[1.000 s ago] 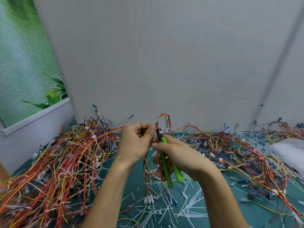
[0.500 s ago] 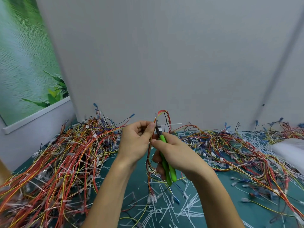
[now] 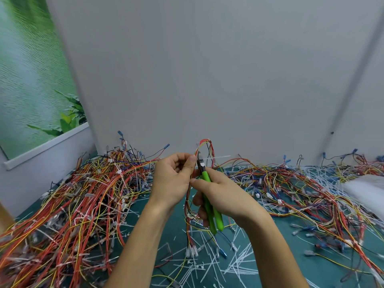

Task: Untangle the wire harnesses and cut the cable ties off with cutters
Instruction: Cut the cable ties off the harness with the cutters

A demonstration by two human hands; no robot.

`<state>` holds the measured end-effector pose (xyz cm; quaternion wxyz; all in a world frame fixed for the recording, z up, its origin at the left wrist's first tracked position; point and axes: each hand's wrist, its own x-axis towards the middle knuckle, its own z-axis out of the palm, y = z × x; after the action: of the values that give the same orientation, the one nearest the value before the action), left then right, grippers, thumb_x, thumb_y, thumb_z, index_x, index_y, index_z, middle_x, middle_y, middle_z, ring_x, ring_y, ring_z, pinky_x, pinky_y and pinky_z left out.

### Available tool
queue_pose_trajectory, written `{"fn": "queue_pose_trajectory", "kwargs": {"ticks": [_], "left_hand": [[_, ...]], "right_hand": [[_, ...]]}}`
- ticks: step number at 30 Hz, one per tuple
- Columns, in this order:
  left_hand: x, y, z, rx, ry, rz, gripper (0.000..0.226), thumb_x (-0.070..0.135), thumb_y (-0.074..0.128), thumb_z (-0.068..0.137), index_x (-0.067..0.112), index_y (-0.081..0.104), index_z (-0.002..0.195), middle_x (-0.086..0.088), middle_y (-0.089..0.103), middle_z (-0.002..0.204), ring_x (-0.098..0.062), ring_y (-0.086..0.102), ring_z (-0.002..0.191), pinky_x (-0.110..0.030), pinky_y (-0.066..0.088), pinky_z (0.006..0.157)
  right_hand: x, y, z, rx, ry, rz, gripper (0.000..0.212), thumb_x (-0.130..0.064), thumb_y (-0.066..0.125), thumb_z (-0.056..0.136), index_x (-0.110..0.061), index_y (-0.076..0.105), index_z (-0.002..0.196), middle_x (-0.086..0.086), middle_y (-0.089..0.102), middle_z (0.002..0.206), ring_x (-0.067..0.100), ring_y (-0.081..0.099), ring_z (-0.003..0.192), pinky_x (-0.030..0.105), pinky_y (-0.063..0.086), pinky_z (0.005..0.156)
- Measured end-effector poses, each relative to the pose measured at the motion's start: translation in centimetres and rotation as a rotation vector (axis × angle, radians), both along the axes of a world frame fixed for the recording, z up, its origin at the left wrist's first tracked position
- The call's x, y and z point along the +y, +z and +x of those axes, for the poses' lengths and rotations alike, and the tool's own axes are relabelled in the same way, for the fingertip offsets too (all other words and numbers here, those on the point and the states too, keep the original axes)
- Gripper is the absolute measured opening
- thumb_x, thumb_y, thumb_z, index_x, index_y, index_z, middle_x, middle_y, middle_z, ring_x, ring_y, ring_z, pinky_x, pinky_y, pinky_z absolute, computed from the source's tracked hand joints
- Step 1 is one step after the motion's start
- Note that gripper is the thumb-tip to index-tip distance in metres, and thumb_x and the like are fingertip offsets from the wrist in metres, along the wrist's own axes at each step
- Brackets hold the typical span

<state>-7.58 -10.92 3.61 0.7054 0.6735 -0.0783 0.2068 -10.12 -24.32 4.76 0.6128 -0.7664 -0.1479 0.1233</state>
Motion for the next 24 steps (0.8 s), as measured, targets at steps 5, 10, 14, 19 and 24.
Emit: {"fn": "queue_pose_trajectory", "kwargs": {"ticks": [5,10,14,19,24], "left_hand": [[0.36,-0.15,0.05,0.001,0.009,0.032,0.006,0.016,0.068,0.095,0.018,0.072,0.091,0.007,0.075,0.076,-0.004,0.070,0.074,-0.018,0.056,0.067],[0.52,-0.12,0.14,-0.015,-0.010,0.039,0.008,0.014,0.067,0.096,0.016,0.071,0.089,0.012,0.074,0.072,0.001,0.069,0.069,-0.014,0.053,0.065],[0.57,-0.12,0.17,-0.015,-0.021,0.028,0.008,0.015,0.067,0.096,0.016,0.071,0.089,0.010,0.075,0.073,-0.001,0.069,0.069,-0.014,0.053,0.064],[0.41,-0.23,0.16,0.000,-0.019,0.024,0.008,0.015,0.066,0.096,0.016,0.072,0.091,0.008,0.076,0.076,-0.003,0.070,0.072,-0.016,0.054,0.066],[0.55,-0.19,0.13,0.012,-0.023,0.038,0.006,0.017,0.066,0.096,0.017,0.072,0.094,0.008,0.076,0.078,-0.004,0.071,0.076,-0.019,0.056,0.069]], "right_hand": [[-0.19,-0.15,0.32,0.011,0.020,0.014,0.017,-0.032,0.054,0.100,-0.016,0.053,0.105,0.011,0.057,0.077,0.026,0.060,0.058,0.039,0.055,0.056],[-0.04,-0.63,0.71,-0.081,-0.022,-0.018,0.012,-0.027,0.053,0.103,-0.016,0.055,0.101,0.006,0.056,0.068,0.025,0.054,0.048,0.035,0.051,0.049],[-0.10,-0.70,0.70,-0.093,-0.009,-0.013,0.011,-0.022,0.050,0.104,-0.016,0.054,0.096,0.006,0.056,0.064,0.023,0.053,0.043,0.033,0.050,0.045],[-0.18,-0.38,0.32,-0.061,0.016,0.008,0.011,-0.023,0.050,0.105,-0.017,0.053,0.096,0.005,0.058,0.065,0.022,0.055,0.047,0.036,0.054,0.047],[0.11,-0.28,0.24,-0.057,0.011,-0.015,0.013,-0.032,0.054,0.103,-0.020,0.055,0.099,0.012,0.057,0.080,0.024,0.059,0.062,0.045,0.058,0.064]]}}
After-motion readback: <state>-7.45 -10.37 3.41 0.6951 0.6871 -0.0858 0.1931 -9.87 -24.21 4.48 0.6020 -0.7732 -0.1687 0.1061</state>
